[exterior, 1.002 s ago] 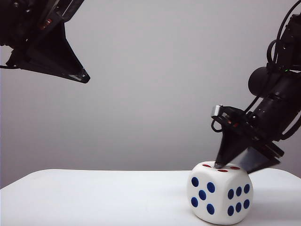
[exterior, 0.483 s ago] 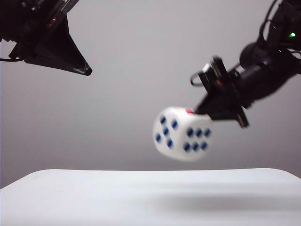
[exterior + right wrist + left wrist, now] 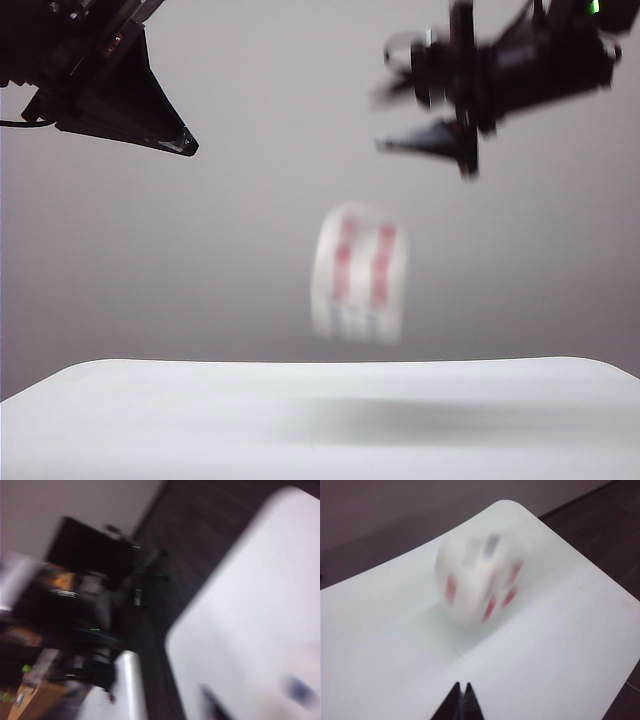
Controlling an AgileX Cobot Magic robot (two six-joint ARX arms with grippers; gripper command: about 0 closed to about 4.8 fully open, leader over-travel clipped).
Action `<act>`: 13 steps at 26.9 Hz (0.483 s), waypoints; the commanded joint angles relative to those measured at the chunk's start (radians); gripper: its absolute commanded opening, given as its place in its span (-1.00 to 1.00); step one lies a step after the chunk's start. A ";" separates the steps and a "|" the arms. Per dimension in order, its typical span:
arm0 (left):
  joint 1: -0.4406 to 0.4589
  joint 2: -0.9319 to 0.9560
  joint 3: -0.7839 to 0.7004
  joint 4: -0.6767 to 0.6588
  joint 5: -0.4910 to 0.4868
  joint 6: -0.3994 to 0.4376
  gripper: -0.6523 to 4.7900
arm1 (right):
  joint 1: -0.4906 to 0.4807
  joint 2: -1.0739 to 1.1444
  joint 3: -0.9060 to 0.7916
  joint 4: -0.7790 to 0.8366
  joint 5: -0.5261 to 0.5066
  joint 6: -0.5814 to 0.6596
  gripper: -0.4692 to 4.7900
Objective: Pick up the dice on the table and roll the dice.
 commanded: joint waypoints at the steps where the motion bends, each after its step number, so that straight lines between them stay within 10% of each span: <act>1: 0.000 -0.001 0.005 0.022 0.005 0.001 -0.78 | -0.001 -0.049 0.131 -0.062 -0.042 0.014 0.48; 6: 0.000 -0.001 0.005 0.021 0.005 0.001 -0.78 | -0.008 -0.156 0.233 -0.121 0.144 -0.026 0.46; 13: 0.000 -0.001 0.005 0.020 0.005 0.002 -0.78 | -0.009 -0.197 0.223 -0.524 0.816 -0.309 0.21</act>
